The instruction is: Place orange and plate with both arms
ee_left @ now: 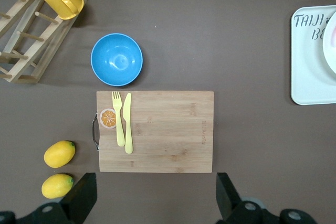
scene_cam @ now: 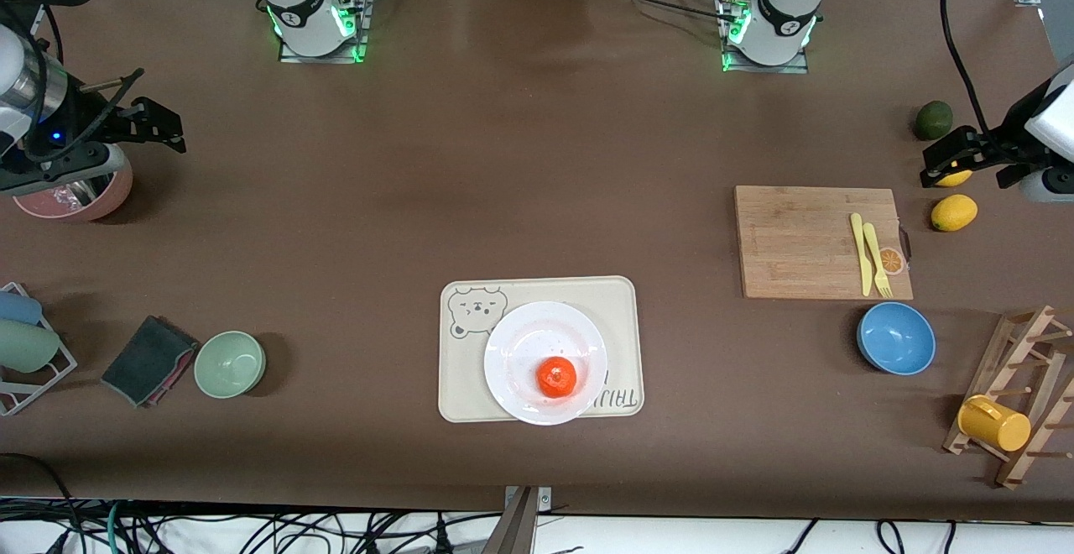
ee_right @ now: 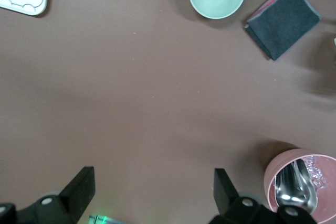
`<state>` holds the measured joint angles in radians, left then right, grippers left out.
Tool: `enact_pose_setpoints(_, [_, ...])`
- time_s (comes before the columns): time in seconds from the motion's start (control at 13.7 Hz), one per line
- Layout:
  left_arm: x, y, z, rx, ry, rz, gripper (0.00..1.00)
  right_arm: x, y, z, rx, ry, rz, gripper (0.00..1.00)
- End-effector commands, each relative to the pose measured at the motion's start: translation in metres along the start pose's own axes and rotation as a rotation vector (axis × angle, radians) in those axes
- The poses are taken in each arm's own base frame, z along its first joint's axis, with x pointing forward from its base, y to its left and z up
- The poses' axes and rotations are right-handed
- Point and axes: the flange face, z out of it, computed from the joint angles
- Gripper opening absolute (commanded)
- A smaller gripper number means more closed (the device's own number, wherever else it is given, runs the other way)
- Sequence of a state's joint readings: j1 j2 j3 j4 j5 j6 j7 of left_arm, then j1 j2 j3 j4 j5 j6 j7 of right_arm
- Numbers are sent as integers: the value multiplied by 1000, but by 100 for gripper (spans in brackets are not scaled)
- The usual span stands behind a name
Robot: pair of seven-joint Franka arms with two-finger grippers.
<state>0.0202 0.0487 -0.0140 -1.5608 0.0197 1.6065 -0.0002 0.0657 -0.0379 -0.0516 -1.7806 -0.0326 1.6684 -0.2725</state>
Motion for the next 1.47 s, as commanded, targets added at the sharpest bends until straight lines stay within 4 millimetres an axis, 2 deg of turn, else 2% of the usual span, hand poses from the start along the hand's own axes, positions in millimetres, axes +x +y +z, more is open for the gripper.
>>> enact_pose_setpoints(0.0, [3,0,-5,-27,9,18,100,3,11,9,-37,22,19,100])
enact_pose_setpoints(0.15, [3,0,-5,-27,9,18,100,11,8,-12,48,76,128,100])
enact_pose_setpoints(0.29, [3,0,-5,-27,9,18,100,7,5,-17,73,70,365,100])
enact_pose_setpoints(0.37, [3,0,-5,-27,9,18,100,5,5,-22,66,79,356,100])
enact_pose_setpoints(0.51, [3,0,-5,-27,9,18,100,6,14,-20,58,89,233,100])
enact_pose_setpoints(0.59, [3,0,-5,-27,9,18,100,5,30,-15,58,84,206,100])
enact_pose_setpoints(0.73, [3,0,-5,-27,9,18,100,2,57,-18,70,89,244,100])
enact_pose_setpoints(0.95, [3,0,-5,-27,9,18,100,9,54,-26,50,106,243,100])
enact_pose_setpoints(1.1, [3,1,-5,-27,9,19,100,18,53,-18,55,95,240,100])
enact_pose_setpoints(1.39, [3,1,-5,-27,9,19,100,24,41,-17,52,95,217,100])
